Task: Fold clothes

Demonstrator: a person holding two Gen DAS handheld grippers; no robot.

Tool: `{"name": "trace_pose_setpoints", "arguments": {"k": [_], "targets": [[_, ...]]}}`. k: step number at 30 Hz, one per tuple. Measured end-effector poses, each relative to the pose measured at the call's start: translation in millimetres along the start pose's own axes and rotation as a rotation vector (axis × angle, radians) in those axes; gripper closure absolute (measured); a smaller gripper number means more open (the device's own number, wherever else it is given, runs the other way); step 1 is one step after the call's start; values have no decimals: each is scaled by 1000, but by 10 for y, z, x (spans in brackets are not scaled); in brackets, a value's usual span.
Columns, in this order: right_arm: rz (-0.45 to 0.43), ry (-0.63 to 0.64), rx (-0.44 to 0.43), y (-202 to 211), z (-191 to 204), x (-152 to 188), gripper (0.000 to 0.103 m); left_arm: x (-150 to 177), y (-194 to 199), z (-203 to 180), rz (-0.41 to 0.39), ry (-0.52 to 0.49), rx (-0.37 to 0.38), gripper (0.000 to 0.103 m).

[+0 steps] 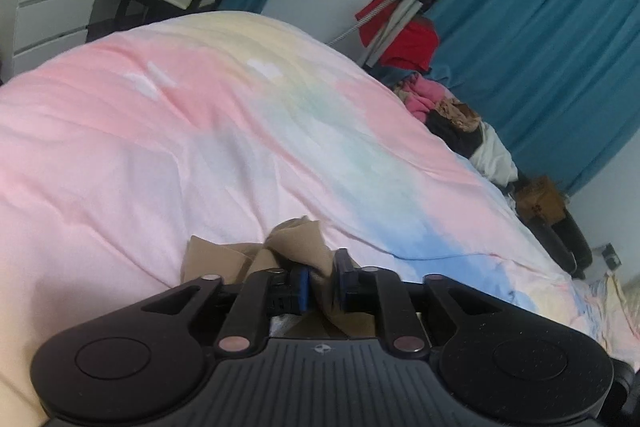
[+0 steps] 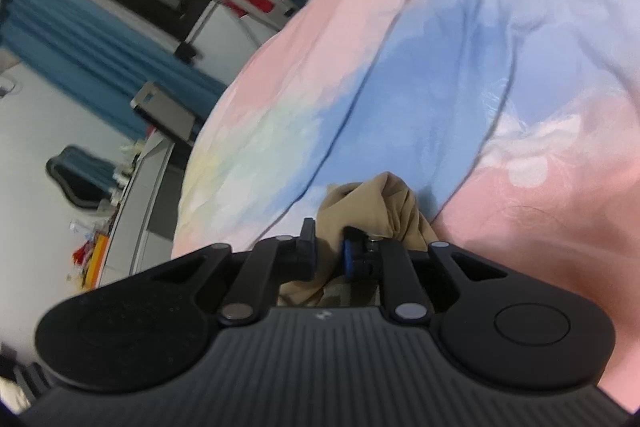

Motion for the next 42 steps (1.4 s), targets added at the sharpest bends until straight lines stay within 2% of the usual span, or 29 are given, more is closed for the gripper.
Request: {"name": "trace_pose_setpoints", "arguments": {"k": [1, 2, 3, 5, 6, 8, 11, 15, 21, 25, 31, 35, 38, 42], "targets": [[-11, 40, -13, 38, 71, -1, 67, -3, 29, -34, 2, -22, 4, 74], [-23, 82, -27, 79, 147, -1, 58, -6, 60, -68, 3, -45, 7, 59], [-36, 124, -40, 121, 223, -1, 53, -7, 108, -105, -3, -76, 10, 43], [-63, 195, -80, 205, 382, 27, 38, -16, 227, -170, -33, -133, 7, 30], [-68, 227, -90, 234, 439, 52, 37, -21, 297, -199, -55, -159, 2, 25], [-73, 288, -97, 289, 520, 107, 37, -20, 432, -275, -91, -222, 10, 21], [-66, 384, -75, 352, 574, 194, 37, 44, 490, -367, -93, -315, 10, 20], [-47, 534, -33, 224, 585, 287, 38, 186, 305, -409, -45, -429, -11, 20], [-6, 568, 66, -214, 370, 300, 40, 347, -85, -261, 40, -465, -58, 21], [0, 593, 79, -261, 328, 355, 40, 384, -199, -219, 53, -486, -78, 21], [-38, 592, 86, -78, 416, 331, 40, 358, 4, -301, 17, -499, -72, 22], [-74, 594, 84, 181, 498, 323, 40, 345, 306, -430, -32, -522, -53, 22], [-86, 581, 99, 350, 480, 364, 40, 392, 462, -487, -41, -540, -43, 21], [-44, 596, 139, 373, 396, 515, 40, 552, 427, -450, 17, -574, -78, 21]]}}
Point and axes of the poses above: each gripper's, at about its wrist camera, not at the fingertips, and y roughly against the way its jaws point, z to its left, x to its underside, the point moved 9 cm from there along -y, roughly the way its jaws point, and after that the axes turned 6 degrees about -z, right-handed, at the moved point
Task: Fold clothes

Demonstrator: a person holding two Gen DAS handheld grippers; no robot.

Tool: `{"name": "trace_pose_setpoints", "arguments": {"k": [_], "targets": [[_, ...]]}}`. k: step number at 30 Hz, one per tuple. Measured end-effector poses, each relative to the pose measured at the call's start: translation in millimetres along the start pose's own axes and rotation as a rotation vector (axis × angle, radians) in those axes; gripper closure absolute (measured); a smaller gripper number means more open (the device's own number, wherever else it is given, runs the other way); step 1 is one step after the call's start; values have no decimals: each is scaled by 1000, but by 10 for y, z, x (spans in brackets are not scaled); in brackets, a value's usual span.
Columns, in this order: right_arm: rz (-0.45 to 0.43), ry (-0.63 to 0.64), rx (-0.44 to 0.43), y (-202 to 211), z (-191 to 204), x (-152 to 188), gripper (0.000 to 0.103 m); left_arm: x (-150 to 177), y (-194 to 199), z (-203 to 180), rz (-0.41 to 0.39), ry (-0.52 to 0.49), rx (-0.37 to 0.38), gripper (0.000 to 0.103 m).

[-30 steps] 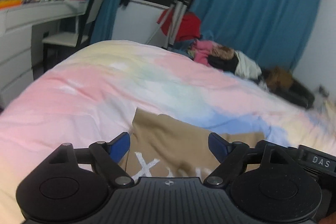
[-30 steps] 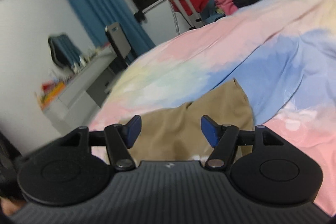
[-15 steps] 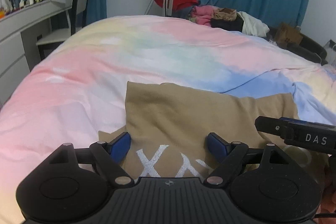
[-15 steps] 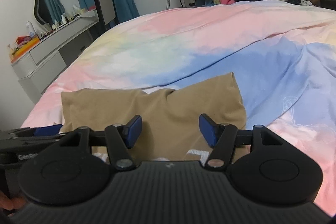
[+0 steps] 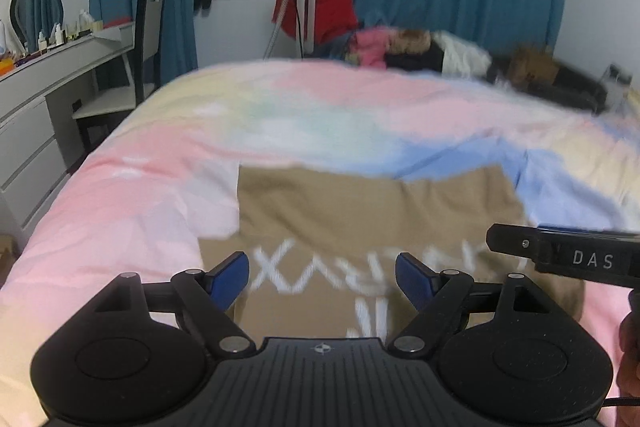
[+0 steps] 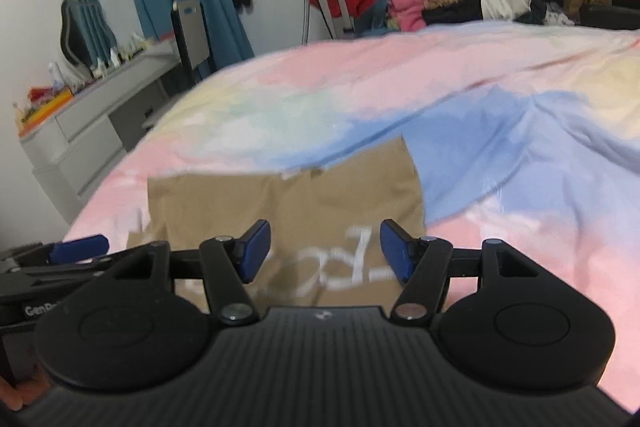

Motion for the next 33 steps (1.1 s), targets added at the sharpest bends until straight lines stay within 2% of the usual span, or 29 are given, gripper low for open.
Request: {"name": "trace_pose_setpoints", "arguments": {"k": [3, 5, 12, 14, 18, 21, 24, 28, 29, 31, 33], "targets": [[44, 70, 32, -115, 47, 150, 40, 140, -87, -13, 60, -12, -10, 21], [46, 83, 39, -147, 56, 191, 39, 189, -107, 7, 72, -8, -13, 20], [47, 60, 31, -130, 14, 192, 40, 130, 171, 5, 58, 31, -57, 20], [48, 52, 28, -123, 5, 189, 40, 91, 356, -47, 57, 88, -7, 19], [51, 35, 24, -117, -2, 187, 40, 107, 682, -150, 46, 224, 127, 11], [52, 33, 25, -118, 1, 186, 40, 237, 691, -148, 96, 302, 158, 11], [54, 32, 28, -117, 2, 184, 40, 426, 503, -76, 202, 424, 186, 11], [54, 32, 29, -116, 3, 188, 40, 701, 190, 104, 317, 742, 268, 12], [54, 32, 30, -115, 4, 188, 40, 754, 123, 165, 330, 833, 285, 12], [54, 32, 31, -113, 3, 186, 40, 783, 73, 291, 303, 962, 293, 13], [54, 34, 32, -112, 2, 185, 40, 801, 37, 413, 272, 1068, 288, 20]]}}
Point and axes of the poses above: each gripper's, at about its wrist camera, not at the fingertips, and y roughly against the way its jaws point, z to its left, x to its underside, the point moved 9 cm from there along -y, roughly the way its jaws point, and after that the axes turned 6 degrees about -z, right-handed, at the moved point
